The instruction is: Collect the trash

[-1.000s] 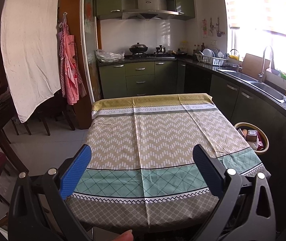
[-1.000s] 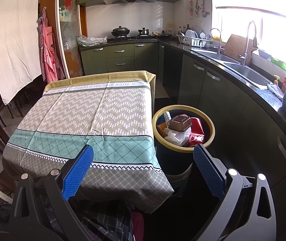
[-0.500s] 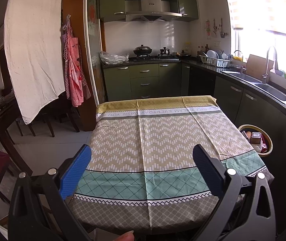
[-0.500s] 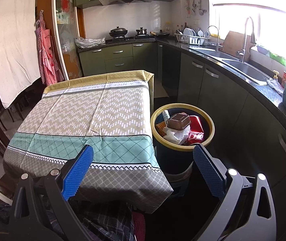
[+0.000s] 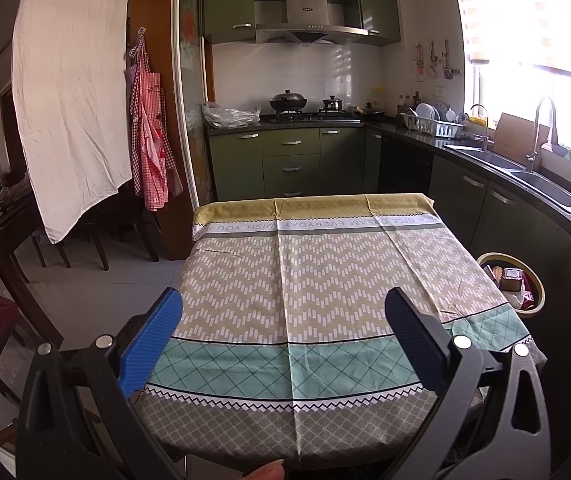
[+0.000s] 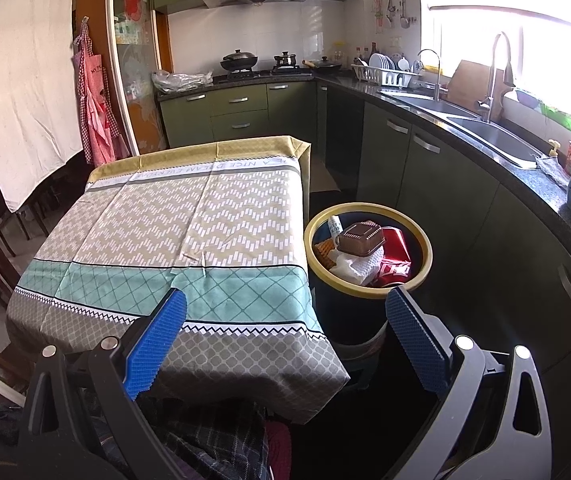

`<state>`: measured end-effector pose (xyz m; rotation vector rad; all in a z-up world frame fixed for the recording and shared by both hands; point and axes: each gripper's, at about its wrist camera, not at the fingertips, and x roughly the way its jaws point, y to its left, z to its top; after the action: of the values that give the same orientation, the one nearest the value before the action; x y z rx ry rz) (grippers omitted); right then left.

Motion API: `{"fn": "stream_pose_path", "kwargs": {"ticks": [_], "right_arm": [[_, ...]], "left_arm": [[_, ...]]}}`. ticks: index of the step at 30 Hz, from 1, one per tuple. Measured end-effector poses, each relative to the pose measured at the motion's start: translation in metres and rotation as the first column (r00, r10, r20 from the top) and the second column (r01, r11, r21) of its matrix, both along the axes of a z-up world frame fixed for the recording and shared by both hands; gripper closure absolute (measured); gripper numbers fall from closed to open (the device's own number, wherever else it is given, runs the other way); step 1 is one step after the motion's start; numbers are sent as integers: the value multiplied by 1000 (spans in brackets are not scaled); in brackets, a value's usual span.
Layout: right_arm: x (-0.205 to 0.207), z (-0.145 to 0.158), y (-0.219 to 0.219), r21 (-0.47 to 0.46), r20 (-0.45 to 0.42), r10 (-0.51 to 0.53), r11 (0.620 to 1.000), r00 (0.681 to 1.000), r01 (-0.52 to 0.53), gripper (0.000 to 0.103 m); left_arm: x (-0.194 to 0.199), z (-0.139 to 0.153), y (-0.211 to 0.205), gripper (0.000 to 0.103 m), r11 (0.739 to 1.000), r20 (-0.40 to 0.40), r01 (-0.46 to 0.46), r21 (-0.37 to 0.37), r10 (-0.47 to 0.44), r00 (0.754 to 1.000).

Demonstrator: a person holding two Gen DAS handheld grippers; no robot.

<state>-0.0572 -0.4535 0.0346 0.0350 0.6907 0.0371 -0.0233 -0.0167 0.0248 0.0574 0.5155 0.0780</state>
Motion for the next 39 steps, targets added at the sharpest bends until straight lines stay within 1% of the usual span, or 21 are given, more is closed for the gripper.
{"fn": "stream_pose_path", "kwargs": {"ticks": [3,11,17,22,24,25,26,27,30,33,39], "right_arm": [[0,-1,0,0,0,0,1000,1000,0,5],[0,-1,0,-1,0,1,1000,1000,-1,5],[0,-2,1,-1,-2,1,1000,1000,-1,5],[-1,-4,1,-3,-3,0,1000,1000,0,5],[0,-4,1,-3,-3,0,1000,1000,0,5],[0,-4,1,-3,-3,0,1000,1000,0,5],[0,-5,2,-3,-3,1,1000,1000,-1,5],[0,-5,2,-4,-4,1,1000,1000,-1,5],[1,-7,4,-7,-7,7,1000,1000,-7,5],[0,-6,4,-6,-4,9,1000,1000,-9,5],[2,-1,3,-4,2,9,1000,1000,-9,5]], "left_arm": [[0,0,0,7,1000,5,-6,10,6,1000],[-3,0,-2,7,1000,7,11,7,-11,1000],[-1,0,0,7,998,-8,42,-37,-42,999],[1,0,0,7,997,-19,59,-56,-60,998],[3,1,1,7,994,-25,72,-77,-74,997],[3,2,2,7,993,-15,86,-87,-87,996],[2,4,1,7,990,12,107,-92,-106,994],[1,8,0,7,989,39,123,-85,-120,992],[6,19,-4,7,992,79,117,-45,-114,990],[6,26,-13,7,997,120,72,32,-76,990],[9,24,-12,7,999,107,-4,40,0,994]]}}
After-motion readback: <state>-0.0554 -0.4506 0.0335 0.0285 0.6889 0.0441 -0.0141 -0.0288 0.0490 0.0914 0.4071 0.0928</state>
